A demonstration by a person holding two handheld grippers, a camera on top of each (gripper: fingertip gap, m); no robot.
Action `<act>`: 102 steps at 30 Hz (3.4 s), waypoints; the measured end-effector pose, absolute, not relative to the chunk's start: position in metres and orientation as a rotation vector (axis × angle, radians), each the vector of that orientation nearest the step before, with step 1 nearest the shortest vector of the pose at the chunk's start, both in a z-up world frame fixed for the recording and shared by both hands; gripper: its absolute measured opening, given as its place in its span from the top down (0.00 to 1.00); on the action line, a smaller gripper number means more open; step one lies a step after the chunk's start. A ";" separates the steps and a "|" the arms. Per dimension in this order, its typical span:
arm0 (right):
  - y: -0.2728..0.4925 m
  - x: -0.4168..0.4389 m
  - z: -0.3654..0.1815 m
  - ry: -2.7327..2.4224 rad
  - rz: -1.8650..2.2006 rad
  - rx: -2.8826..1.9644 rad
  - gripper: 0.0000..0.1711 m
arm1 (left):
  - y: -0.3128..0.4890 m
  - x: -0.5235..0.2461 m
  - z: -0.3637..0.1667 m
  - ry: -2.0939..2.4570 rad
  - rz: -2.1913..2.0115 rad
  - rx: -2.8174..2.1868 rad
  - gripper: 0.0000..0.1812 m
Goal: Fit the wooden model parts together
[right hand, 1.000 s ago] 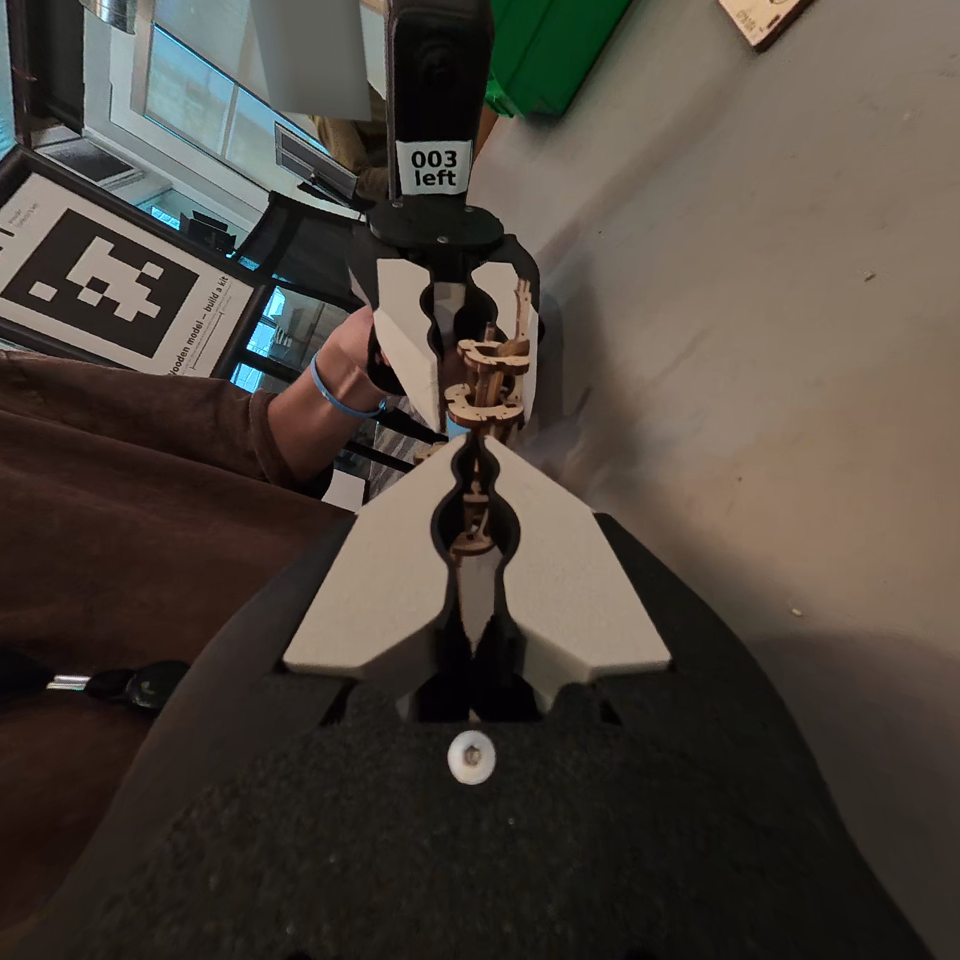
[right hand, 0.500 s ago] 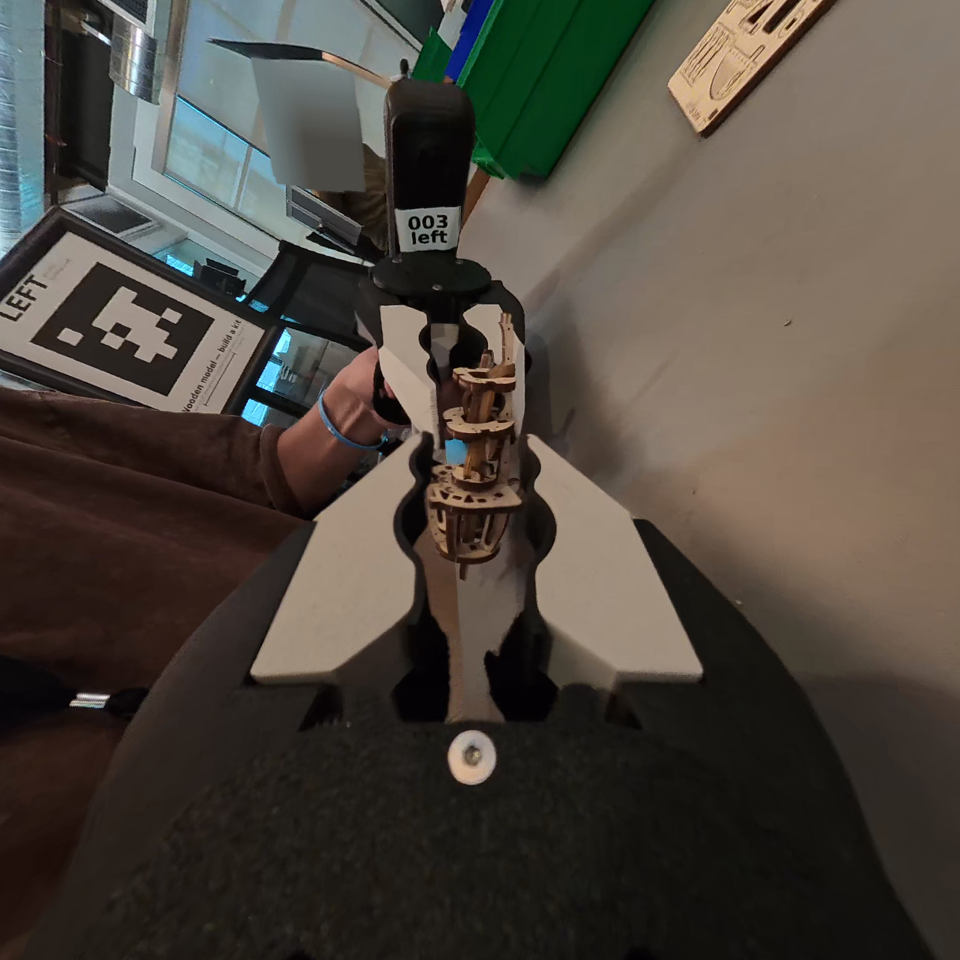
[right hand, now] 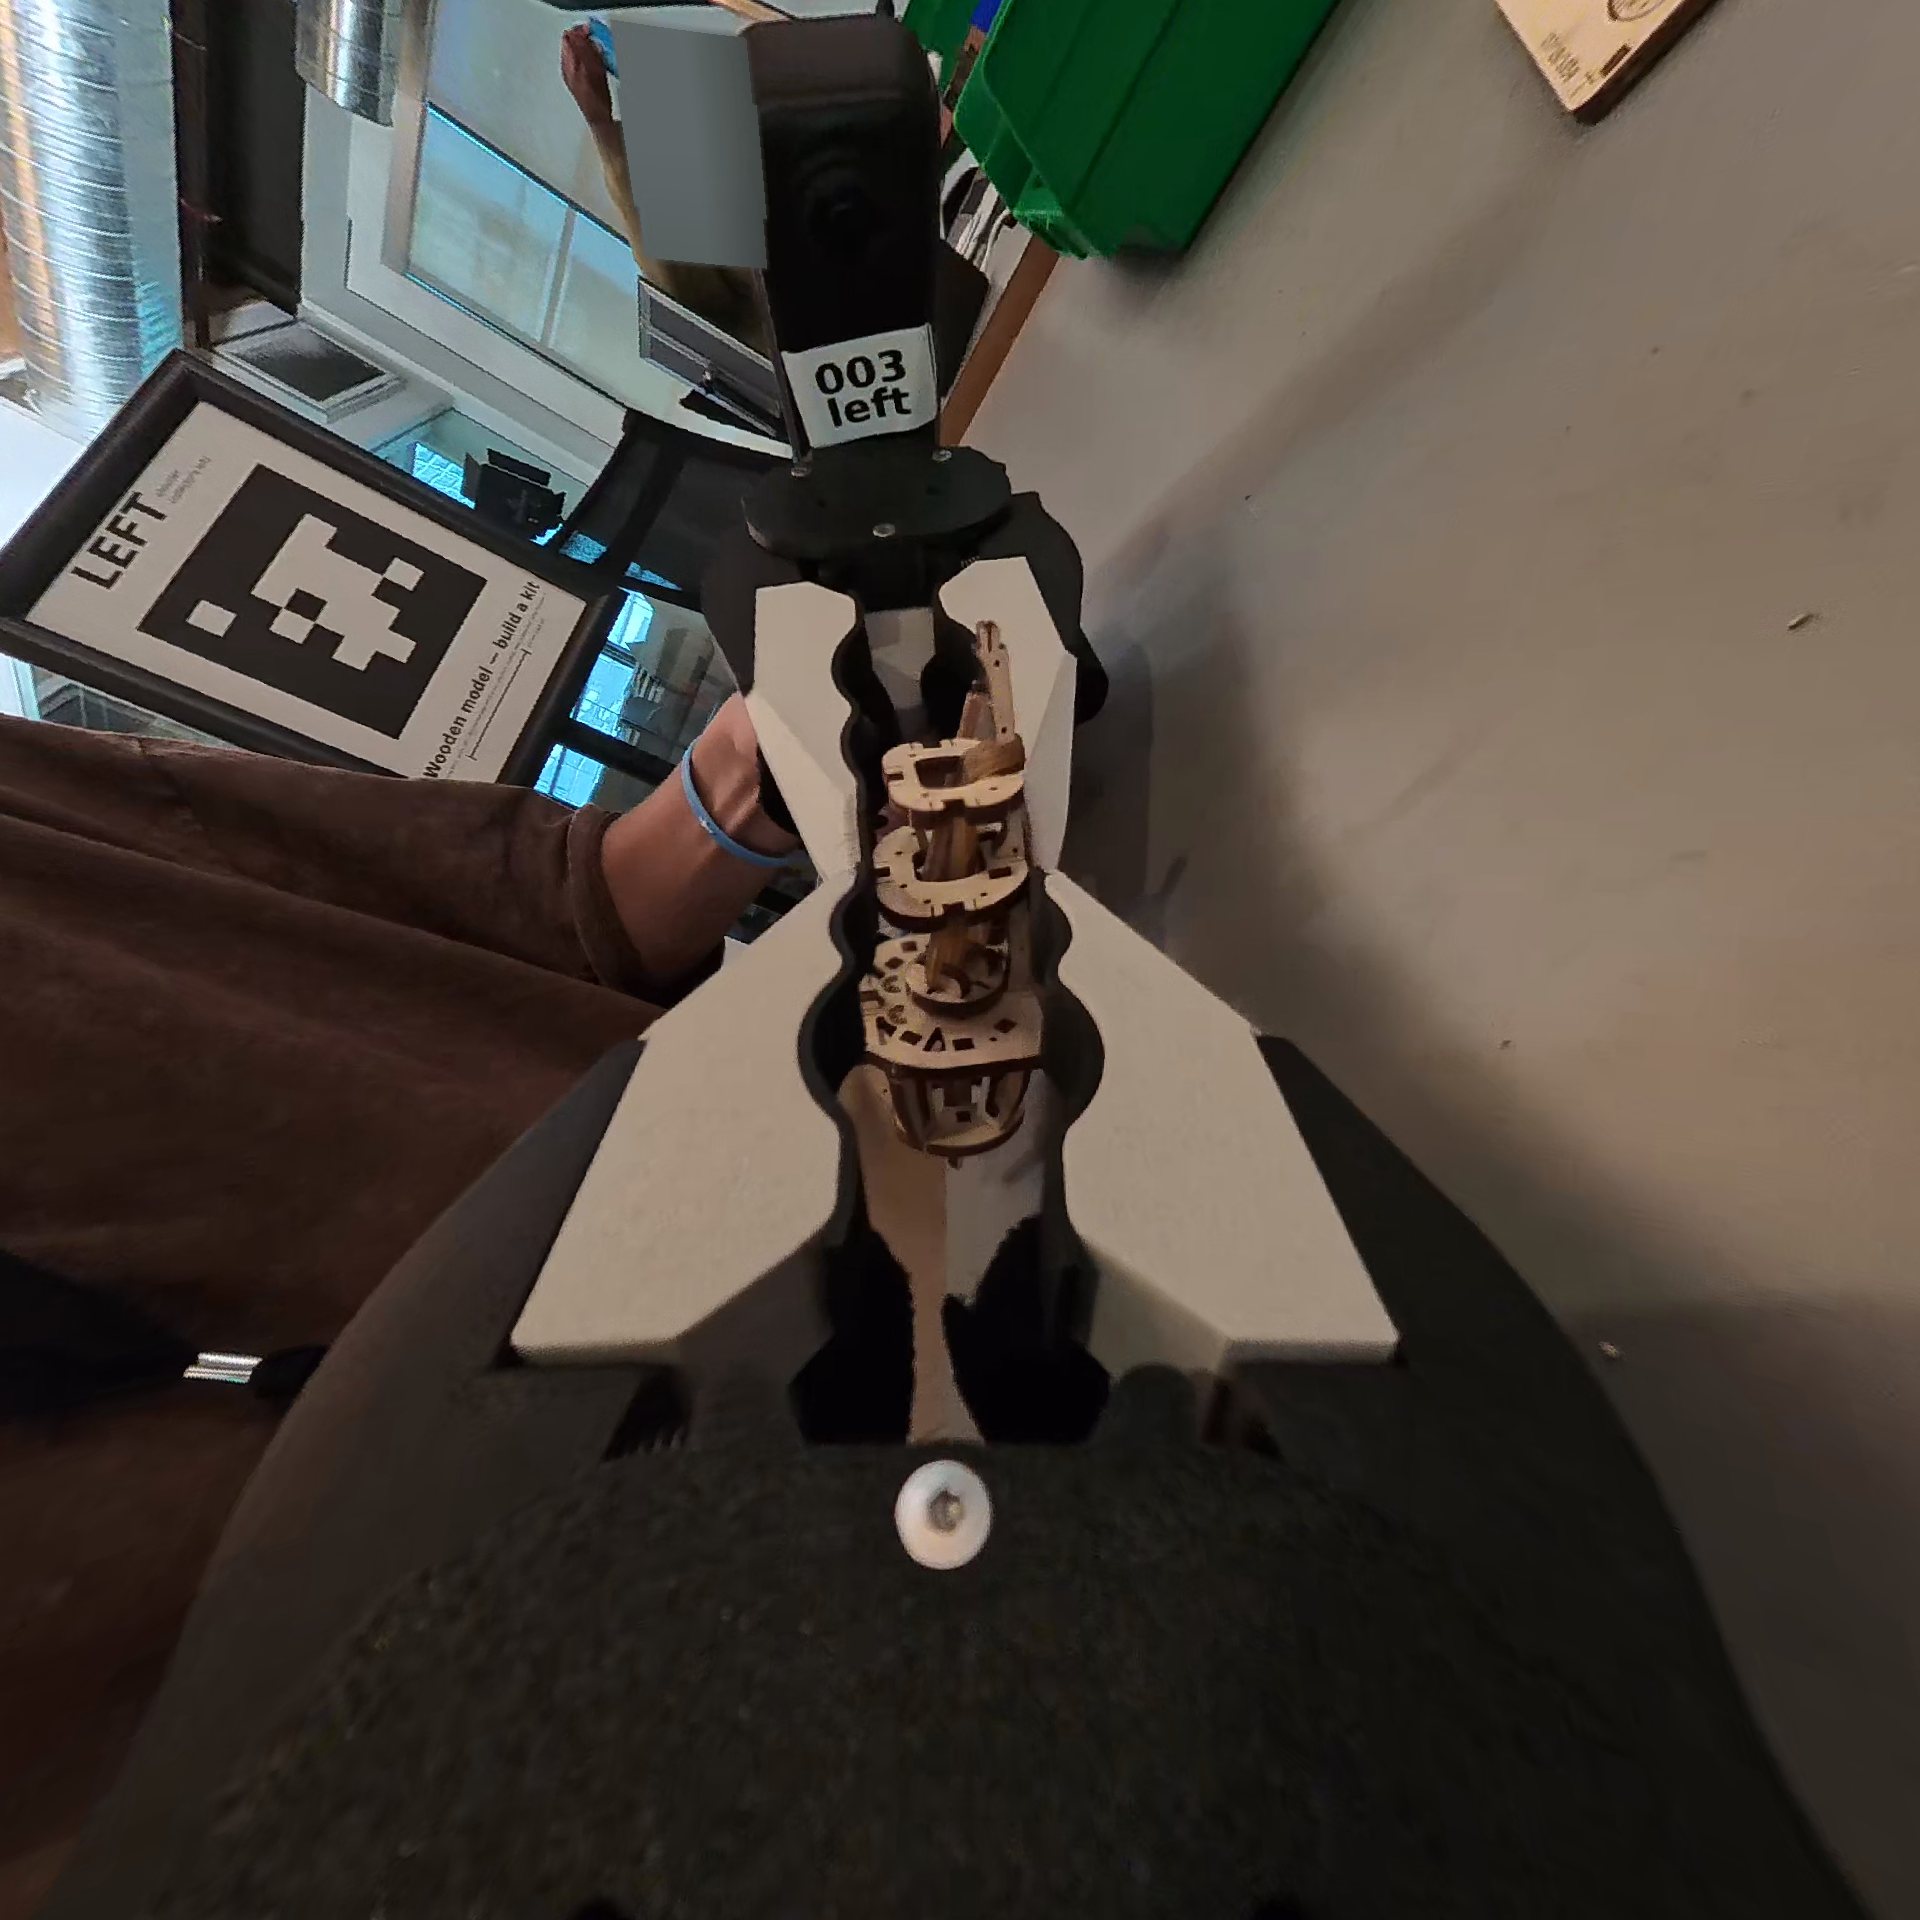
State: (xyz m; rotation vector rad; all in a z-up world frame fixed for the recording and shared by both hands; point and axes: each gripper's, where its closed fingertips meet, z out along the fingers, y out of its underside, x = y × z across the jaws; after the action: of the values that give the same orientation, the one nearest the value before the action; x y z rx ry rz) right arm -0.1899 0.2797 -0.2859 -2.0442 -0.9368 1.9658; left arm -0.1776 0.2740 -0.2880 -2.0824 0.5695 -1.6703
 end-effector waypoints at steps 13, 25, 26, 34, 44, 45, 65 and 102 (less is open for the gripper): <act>0.277 -0.190 -0.289 -0.970 1.960 -2.067 0.84 | 0.291 -0.214 -0.282 0.501 -1.649 -2.048 0.90; 0.275 -0.191 -0.291 -0.993 1.948 -2.078 0.84 | 0.288 -0.210 -0.275 0.513 -1.684 -1.997 1.00; 0.276 -0.191 -0.291 -0.987 1.949 -2.080 0.84 | 0.287 -0.211 -0.275 0.504 -1.687 -1.999 1.00; 0.279 -0.191 -0.290 -0.955 1.952 -2.077 0.84 | 0.288 -0.213 -0.275 0.321 -1.692 -1.990 1.00; 0.283 -0.191 -0.290 -0.915 1.962 -2.088 0.84 | 0.299 -0.219 -0.269 -0.048 -1.706 -1.886 1.00; 0.283 -0.191 -0.290 -0.915 1.963 -2.088 0.84 | 0.299 -0.219 -0.269 -0.056 -1.701 -1.880 1.00; 0.284 -0.192 -0.289 -0.907 1.929 -2.068 0.81 | 0.295 -0.204 -0.275 -0.291 -1.683 -1.829 1.00; 0.292 -0.165 -0.281 -0.838 2.065 -2.070 0.98 | 0.300 -0.188 -0.289 0.401 -1.465 -2.066 0.73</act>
State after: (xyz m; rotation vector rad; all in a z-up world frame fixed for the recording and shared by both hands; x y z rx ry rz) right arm -0.1646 0.2917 -0.2813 -2.0700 -0.8382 2.0655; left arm -0.1880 0.3001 -0.2886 -2.0660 0.4008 -1.4652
